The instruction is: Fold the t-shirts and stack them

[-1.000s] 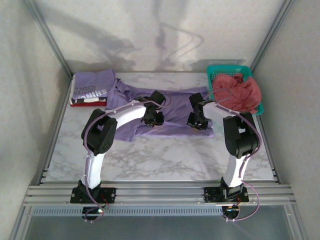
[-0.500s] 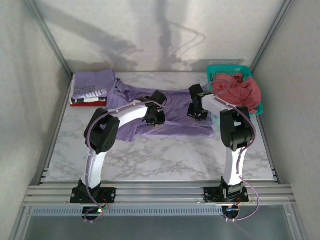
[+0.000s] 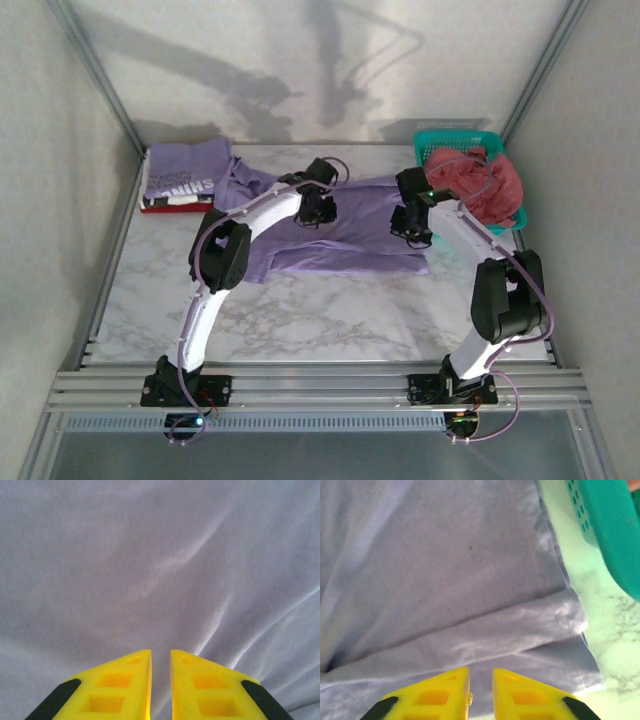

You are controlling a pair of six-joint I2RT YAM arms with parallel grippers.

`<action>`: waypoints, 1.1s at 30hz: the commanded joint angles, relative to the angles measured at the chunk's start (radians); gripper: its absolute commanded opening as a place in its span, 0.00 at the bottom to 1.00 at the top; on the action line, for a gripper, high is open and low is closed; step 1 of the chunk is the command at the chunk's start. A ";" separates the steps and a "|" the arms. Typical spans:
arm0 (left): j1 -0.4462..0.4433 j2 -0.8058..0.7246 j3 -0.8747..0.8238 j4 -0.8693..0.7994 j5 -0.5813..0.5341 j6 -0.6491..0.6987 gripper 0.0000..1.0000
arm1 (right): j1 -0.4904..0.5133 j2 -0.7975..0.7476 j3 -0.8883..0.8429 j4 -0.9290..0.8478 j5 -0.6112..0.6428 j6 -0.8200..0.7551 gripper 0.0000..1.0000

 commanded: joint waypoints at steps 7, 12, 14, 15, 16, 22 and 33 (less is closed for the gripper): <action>-0.011 -0.110 -0.066 -0.036 -0.028 0.025 0.20 | 0.008 0.005 -0.099 -0.009 -0.004 0.037 0.21; -0.059 -0.207 -0.233 0.026 -0.030 0.007 0.33 | 0.009 0.024 -0.124 0.036 -0.006 0.026 0.24; -0.077 -0.227 -0.274 0.033 -0.038 0.004 0.33 | 0.008 0.035 -0.123 0.040 -0.006 0.018 0.24; -0.086 -0.233 -0.291 0.037 -0.039 -0.002 0.33 | 0.008 0.042 -0.122 0.042 -0.012 0.014 0.24; -0.091 -0.237 -0.302 0.042 -0.032 -0.005 0.33 | 0.008 0.048 -0.120 0.044 -0.017 0.013 0.24; -0.129 -0.221 -0.342 0.071 -0.015 -0.022 0.35 | 0.008 0.061 -0.126 0.052 -0.010 0.016 0.28; -0.156 -0.191 -0.315 0.065 -0.031 -0.023 0.37 | 0.008 0.098 -0.117 0.119 0.004 -0.002 0.34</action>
